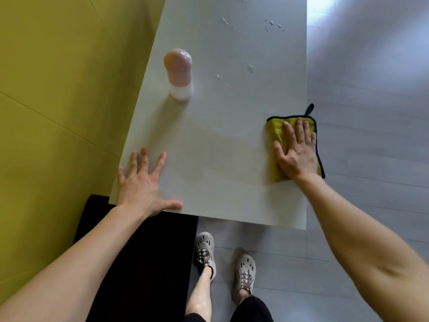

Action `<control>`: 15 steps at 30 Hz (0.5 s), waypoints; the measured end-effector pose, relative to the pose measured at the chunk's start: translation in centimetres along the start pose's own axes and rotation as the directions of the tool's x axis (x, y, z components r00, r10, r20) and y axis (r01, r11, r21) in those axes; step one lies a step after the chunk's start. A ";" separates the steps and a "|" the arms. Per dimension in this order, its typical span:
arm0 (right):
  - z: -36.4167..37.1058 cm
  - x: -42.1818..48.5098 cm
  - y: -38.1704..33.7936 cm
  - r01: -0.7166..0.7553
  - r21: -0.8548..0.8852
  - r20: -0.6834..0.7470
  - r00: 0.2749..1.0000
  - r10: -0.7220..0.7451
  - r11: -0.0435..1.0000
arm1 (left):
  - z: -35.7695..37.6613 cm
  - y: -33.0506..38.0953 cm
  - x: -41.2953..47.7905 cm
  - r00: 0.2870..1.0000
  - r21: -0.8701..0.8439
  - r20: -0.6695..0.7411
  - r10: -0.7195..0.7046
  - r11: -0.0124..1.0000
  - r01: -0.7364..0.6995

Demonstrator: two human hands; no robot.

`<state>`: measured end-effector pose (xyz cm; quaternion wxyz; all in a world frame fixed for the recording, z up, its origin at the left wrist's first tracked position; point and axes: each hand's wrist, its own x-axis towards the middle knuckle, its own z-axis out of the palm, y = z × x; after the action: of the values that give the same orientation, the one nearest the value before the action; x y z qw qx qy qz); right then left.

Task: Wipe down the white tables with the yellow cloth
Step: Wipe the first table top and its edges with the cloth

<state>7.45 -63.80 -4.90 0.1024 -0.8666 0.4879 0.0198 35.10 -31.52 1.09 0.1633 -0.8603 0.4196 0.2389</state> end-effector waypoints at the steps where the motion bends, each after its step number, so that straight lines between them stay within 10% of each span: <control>1: 0.4 -0.6 -0.8 -0.017 0.007 -0.011 1.000 0.017 1.000 | 0.0 0.0 -0.1 1.000 -0.004 0.002 0.000 1.000 0.000; 8: 5.2 -16.3 -18.4 0.495 0.192 -0.081 0.869 -0.488 0.848 | -0.9 0.3 -0.1 0.999 -0.029 0.040 -0.008 1.000 0.009; 12: 3.3 -12.3 -15.9 0.602 -0.036 0.051 0.798 -0.600 0.798 | -0.9 0.5 -0.1 0.997 -0.034 0.072 -0.028 0.999 0.031; 15: 2.0 -10.1 -8.3 0.483 -0.029 0.052 0.875 -0.481 0.875 | -0.9 0.6 -0.2 0.996 -0.040 0.082 -0.031 0.999 0.035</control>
<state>9.35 -50.73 -4.19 0.0970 -0.9621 0.2541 0.0222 34.73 -32.22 1.91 0.1664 -0.8599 0.3933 0.2797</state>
